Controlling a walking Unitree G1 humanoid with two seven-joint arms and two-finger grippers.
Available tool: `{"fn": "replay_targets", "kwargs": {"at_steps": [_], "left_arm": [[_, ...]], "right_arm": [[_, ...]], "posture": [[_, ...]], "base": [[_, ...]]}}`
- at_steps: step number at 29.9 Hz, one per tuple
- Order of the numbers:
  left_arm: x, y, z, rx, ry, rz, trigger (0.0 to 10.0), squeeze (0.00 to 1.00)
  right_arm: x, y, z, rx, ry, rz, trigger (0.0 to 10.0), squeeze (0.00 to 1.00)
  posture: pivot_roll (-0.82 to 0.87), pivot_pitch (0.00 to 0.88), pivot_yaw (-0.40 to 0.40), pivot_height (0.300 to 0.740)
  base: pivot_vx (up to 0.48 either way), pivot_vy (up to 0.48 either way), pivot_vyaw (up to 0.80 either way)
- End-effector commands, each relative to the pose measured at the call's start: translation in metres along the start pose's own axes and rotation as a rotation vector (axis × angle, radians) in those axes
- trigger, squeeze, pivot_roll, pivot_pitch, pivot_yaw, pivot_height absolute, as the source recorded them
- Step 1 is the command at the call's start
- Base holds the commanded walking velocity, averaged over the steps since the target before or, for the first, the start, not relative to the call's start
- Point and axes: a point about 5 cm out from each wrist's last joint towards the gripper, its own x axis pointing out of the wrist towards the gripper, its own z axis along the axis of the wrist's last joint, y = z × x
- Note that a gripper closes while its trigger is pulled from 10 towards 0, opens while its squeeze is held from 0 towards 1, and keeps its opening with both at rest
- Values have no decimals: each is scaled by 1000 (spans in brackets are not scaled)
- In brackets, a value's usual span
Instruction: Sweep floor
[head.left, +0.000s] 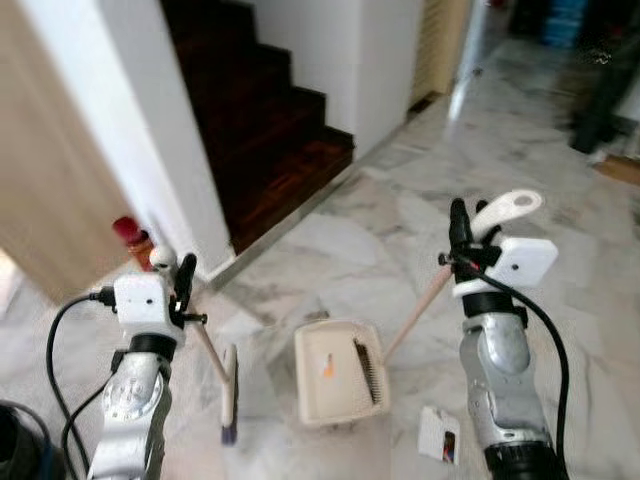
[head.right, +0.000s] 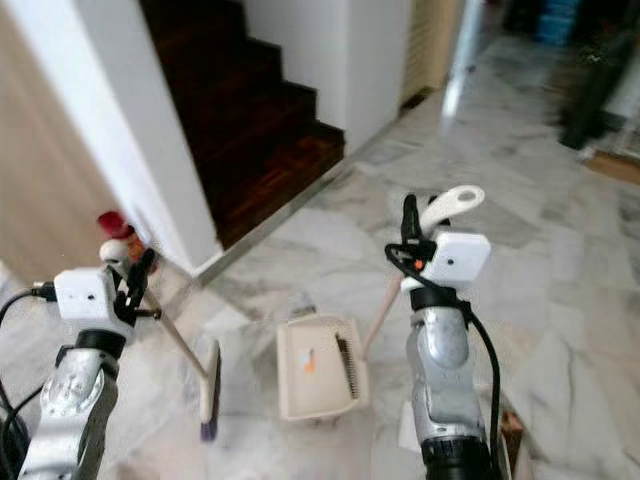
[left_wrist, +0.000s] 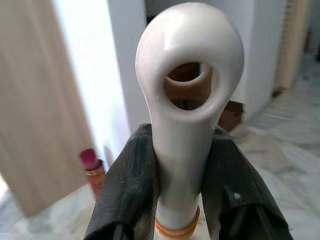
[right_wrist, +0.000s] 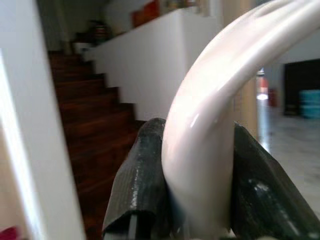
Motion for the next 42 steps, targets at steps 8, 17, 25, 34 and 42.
{"fn": "replay_targets", "kwargs": {"at_steps": [8,17,25,34,42], "left_arm": [[4,6,12,25,-58,49,10000,0],[-3,7,12,20,-47,79,10000,0],[-9,5,12,7,-39,94,10000,0],[-15,8,12,10,-22,108,10000,0],[-16,4,14,-7,-22,99,10000,0]], "right_arm": [[7,11,20,54,-65,15,10000,0],[6,17,21,57,-50,39,10000,0],[3,18,23,63,-40,49,10000,0],[-3,28,19,131,24,84,10000,0],[2,28,22,161,36,86,10000,0]], "posture": [[108,0,33,740],[110,0,33,740],[113,0,34,740],[117,6,37,740],[113,8,36,740]], "base": [[0,0,800],[0,0,800],[0,0,800],[0,0,533],[0,239,0]]}}
